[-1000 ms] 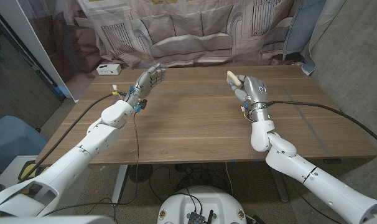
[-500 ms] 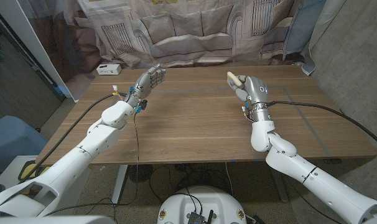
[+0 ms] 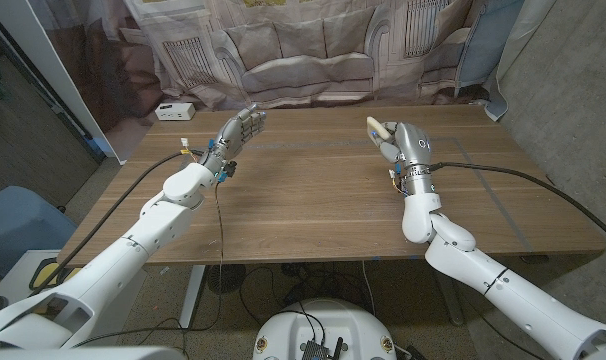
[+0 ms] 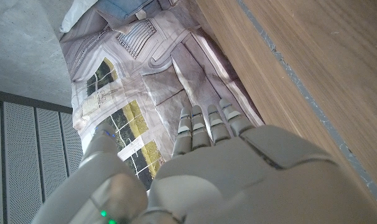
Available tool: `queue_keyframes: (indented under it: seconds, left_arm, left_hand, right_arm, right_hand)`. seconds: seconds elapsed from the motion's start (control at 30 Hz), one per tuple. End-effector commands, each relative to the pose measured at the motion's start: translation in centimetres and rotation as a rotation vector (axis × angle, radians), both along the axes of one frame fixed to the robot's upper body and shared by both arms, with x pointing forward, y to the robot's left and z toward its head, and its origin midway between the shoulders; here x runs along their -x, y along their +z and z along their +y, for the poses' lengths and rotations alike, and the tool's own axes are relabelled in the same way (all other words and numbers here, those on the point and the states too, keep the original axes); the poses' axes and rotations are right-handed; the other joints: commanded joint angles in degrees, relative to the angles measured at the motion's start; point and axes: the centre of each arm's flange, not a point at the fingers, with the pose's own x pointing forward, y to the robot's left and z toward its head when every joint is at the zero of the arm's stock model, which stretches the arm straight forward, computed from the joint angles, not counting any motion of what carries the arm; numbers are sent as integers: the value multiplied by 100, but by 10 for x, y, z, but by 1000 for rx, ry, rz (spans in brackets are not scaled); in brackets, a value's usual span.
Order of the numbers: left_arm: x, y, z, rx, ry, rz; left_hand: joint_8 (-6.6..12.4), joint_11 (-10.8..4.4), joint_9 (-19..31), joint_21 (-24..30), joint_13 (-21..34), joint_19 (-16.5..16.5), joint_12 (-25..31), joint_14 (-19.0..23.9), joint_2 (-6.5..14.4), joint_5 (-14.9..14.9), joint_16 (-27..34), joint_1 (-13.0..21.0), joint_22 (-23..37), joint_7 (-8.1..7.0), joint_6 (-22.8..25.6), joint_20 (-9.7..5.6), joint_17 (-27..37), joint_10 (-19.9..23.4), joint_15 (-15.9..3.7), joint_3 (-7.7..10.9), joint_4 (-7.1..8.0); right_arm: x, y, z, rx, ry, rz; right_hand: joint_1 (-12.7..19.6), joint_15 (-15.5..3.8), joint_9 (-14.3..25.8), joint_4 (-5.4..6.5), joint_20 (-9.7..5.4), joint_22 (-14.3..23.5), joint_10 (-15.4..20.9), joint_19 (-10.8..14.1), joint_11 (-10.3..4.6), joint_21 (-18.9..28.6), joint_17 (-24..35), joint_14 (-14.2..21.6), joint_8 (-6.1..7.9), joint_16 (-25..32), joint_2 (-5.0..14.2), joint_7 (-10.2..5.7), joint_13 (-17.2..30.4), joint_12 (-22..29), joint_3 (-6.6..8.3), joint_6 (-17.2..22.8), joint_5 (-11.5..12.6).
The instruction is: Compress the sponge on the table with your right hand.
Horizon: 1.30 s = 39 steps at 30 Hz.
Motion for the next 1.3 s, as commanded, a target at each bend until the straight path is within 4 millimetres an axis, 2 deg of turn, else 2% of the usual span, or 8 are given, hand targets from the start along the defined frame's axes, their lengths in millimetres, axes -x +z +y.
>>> queue_keyframes:
  seconds: [0.03,0.13,0.17,0.27,0.87,1.03,1.07,1.3]
  left_arm:
    - [0,2,0,-6,-3,0]
    - [0,3,-1,-8,-3,-1]
    - [0,3,-1,-9,-4,-1]
    - [-1,3,-1,-8,-3,1]
    - [-3,3,-4,-3,-2,1]
    - [-3,4,-4,-2,0,-1]
    - [-3,4,-3,-1,0,-1]
    - [-5,2,-4,3,-1,3]
  left_hand:
    - [0,-4,24,-12,27,-1,7,67,20,29,8,33,25,-1,73,-19,20,26,-8,-2,5]
    - [1,-2,24,-12,27,-1,5,72,20,29,10,33,25,-4,78,-22,20,22,-5,-3,5]
    - [1,-4,24,-11,27,-1,6,70,20,29,9,33,25,-4,77,-23,20,26,-1,-3,5]
    - [-2,-2,24,-10,27,3,5,67,20,29,8,33,25,-6,74,-30,20,22,-8,-3,5]
    - [-4,0,25,-10,27,3,4,71,24,29,10,33,25,4,77,-30,20,24,-8,-3,5]
    - [-3,-1,25,-10,27,4,3,69,26,29,9,34,25,2,81,-33,20,25,-9,-3,6]
    - [-3,-4,25,-10,27,2,3,70,26,29,9,34,25,-1,81,-31,20,26,-11,-2,6]
    - [-6,-17,25,-11,27,2,1,68,28,29,8,35,25,-1,78,-35,20,20,-5,-2,6]
  right_arm:
    - [-1,-2,1,32,-44,-9]
    - [-2,-2,1,38,-49,-8]
    - [-2,-2,1,40,-50,-6]
    - [-3,-2,0,37,-49,-7]
    - [-4,-1,-4,36,-67,-6]
    - [-5,0,-5,37,-65,1]
    - [-5,0,-5,35,-67,1]
    - [-6,0,-5,52,-76,0]
  right_hand:
    - [162,-427,27,57,9,15,-22,-122,44,37,29,456,39,-68,92,-11,66,42,9,112,41]
    - [121,-394,25,91,49,18,-88,-298,-26,6,40,305,11,-154,47,-77,117,45,-25,105,30]
    - [98,-380,25,108,55,18,-111,-466,-84,-31,68,146,-3,-219,23,-117,160,55,-53,116,25]
    - [79,-396,25,119,49,16,-83,-483,-255,-3,143,59,-8,-224,-5,-241,195,79,-95,153,16]
    - [-193,-331,21,209,165,-22,-465,-862,-202,-48,270,-528,-185,-459,-151,-224,85,-162,-282,-228,-19]
    - [-273,-287,21,227,216,-33,-623,-991,-133,-71,302,-684,-230,-504,-166,-192,57,-253,-361,-410,-16]
    - [-282,-288,21,227,225,-36,-674,-1009,-47,-73,316,-707,-235,-503,-166,-190,51,-279,-377,-448,-15]
    - [-304,-274,20,225,239,-40,-681,-1045,-108,-76,339,-773,-228,-514,-177,-208,40,-292,-412,-477,-14]
